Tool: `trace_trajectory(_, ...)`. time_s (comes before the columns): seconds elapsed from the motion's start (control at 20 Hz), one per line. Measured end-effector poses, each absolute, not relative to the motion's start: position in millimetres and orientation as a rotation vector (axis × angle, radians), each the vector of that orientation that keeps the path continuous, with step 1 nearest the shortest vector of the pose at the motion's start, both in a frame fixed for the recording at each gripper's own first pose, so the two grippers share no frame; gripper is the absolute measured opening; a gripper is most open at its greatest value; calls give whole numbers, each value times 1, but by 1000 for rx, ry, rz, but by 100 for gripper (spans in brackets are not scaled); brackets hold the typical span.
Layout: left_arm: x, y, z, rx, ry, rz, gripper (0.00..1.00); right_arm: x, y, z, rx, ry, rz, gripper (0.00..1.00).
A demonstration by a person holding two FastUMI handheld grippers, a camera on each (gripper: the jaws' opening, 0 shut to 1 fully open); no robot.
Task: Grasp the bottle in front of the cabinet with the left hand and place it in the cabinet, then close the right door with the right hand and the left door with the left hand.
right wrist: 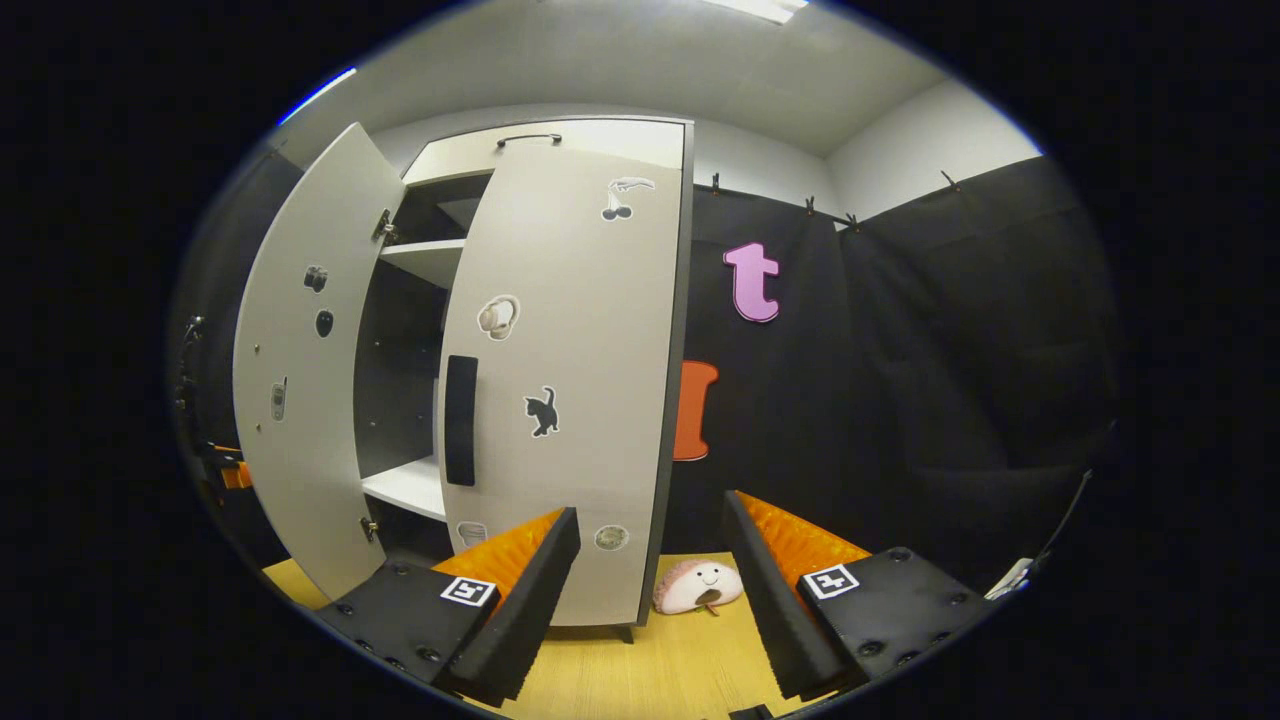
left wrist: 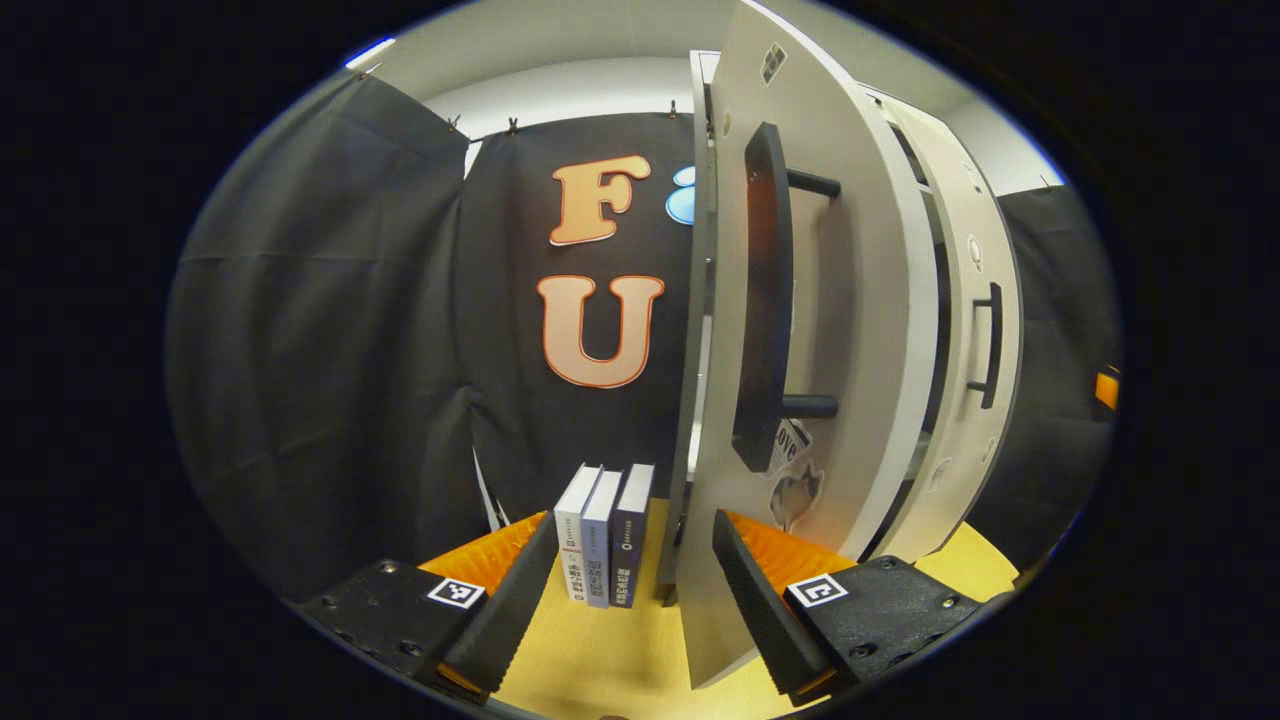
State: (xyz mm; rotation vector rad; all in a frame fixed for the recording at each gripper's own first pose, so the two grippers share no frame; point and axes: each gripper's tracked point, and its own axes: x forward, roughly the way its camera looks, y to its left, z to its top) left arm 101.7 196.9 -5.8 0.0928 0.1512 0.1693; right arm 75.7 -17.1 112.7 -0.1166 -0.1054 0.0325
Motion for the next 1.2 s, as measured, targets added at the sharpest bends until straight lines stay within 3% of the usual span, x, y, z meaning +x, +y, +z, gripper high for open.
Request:
trace_trajectory(0.85,141,114,-21,69,174,17,95,64,-78,112,-88,-111,-66,95)
trace_trajectory(1.2,190,66,-35,43,188,-85,95,63,-105,108,-89,-101,-119,95)
